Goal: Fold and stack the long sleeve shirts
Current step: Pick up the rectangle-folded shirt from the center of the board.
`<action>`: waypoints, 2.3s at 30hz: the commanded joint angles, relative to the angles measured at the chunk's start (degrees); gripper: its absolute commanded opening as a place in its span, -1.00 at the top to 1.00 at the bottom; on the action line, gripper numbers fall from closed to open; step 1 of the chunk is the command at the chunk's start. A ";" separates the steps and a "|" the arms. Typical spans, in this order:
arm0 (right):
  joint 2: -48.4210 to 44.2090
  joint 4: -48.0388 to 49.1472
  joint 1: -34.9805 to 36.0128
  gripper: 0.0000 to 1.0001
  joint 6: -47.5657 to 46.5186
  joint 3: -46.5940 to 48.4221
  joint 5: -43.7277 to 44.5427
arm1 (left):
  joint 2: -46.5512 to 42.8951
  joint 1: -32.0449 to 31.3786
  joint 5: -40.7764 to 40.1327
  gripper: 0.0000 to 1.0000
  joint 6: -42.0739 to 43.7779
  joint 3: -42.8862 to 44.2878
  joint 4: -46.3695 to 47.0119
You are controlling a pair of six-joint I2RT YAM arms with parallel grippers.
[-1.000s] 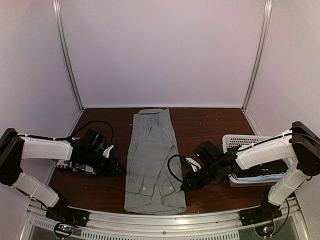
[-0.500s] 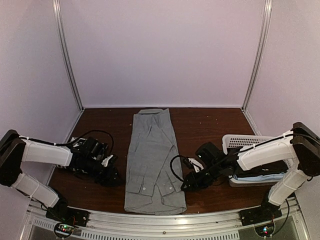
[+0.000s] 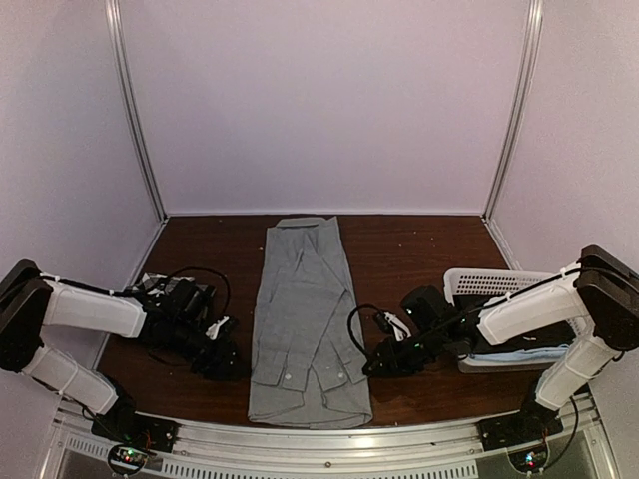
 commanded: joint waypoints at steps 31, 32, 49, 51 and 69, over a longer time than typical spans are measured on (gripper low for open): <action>1.76 14.91 0.98 0.78 7.52 -4.50 -3.13 | 2.24 -5.18 3.69 0.71 -7.44 -1.07 11.37; 1.71 14.83 0.98 0.82 7.52 -4.41 -3.12 | 2.07 -5.18 4.11 0.73 -8.01 -1.36 12.06; -0.55 12.35 -1.92 1.00 7.17 0.96 -6.82 | -3.13 -1.40 9.44 1.00 -13.77 0.08 15.88; -0.53 12.55 -3.07 1.00 7.43 1.79 -7.80 | -3.91 0.10 10.42 1.00 -15.18 -0.02 16.71; 14.07 21.42 -13.10 1.00 12.44 16.79 -12.41 | 5.30 14.85 15.63 1.00 -22.89 6.52 27.26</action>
